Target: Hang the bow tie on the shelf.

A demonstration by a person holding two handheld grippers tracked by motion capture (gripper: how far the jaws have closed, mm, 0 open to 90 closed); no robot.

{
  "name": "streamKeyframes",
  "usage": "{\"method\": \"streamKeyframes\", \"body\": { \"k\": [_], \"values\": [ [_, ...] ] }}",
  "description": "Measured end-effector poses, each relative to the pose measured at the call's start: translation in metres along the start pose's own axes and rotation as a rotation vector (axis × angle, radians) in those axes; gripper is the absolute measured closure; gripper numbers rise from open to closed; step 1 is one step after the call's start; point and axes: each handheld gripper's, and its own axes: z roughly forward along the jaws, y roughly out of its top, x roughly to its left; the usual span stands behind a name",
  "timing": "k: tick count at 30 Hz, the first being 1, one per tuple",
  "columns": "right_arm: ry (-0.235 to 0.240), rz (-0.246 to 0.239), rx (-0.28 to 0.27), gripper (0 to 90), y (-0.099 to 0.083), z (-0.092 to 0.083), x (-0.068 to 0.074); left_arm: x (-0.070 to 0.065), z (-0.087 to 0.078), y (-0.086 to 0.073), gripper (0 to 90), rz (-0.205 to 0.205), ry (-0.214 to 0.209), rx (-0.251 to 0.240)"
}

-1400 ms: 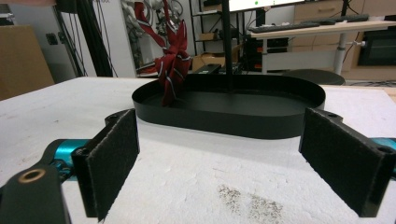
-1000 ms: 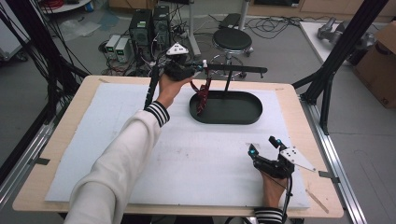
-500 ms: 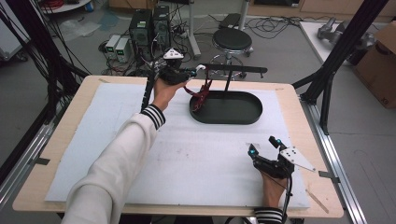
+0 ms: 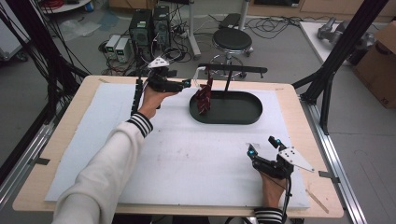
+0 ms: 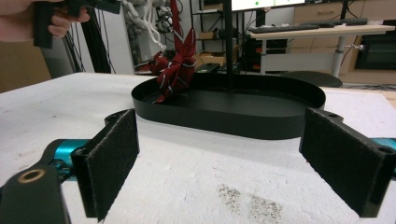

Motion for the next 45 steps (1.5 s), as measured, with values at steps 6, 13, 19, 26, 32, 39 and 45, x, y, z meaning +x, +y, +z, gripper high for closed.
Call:
{"method": "streamKeyframes", "body": {
  "k": [6, 13, 19, 26, 32, 39, 45],
  "values": [
    [-0.004, -0.016, -0.004, 11.1, 0.000, 0.000, 0.000, 0.009, -0.046, -0.021, 12.5, 0.006, -0.031, -0.059],
    [-0.007, -0.020, -0.003, 11.1, 0.000, 0.000, 0.002, 0.012, -0.102, -0.047, 12.5, 0.041, -0.025, -0.080],
    [-0.011, -0.028, 0.002, 11.1, 0.000, 0.000, 0.004, 0.012, -0.160, -0.075, 12.5, 0.094, 0.015, -0.124],
    [-0.017, -0.048, -0.002, 11.2, -0.001, 0.000, 0.005, 0.010, -0.204, -0.108, 13.1, 0.094, 0.034, -0.179],
    [-0.022, -0.047, -0.008, 11.1, -0.001, -0.001, 0.005, 0.009, -0.226, -0.147, 13.3, 0.086, 0.055, -0.230],
    [-0.024, -0.048, -0.008, 11.2, -0.001, -0.001, 0.005, 0.005, -0.233, -0.173, 13.3, 0.094, 0.064, -0.258],
    [-0.025, -0.050, -0.008, 11.1, -0.001, -0.001, 0.005, 0.004, -0.232, -0.183, 13.2, 0.083, 0.072, -0.283]
  ]
}}
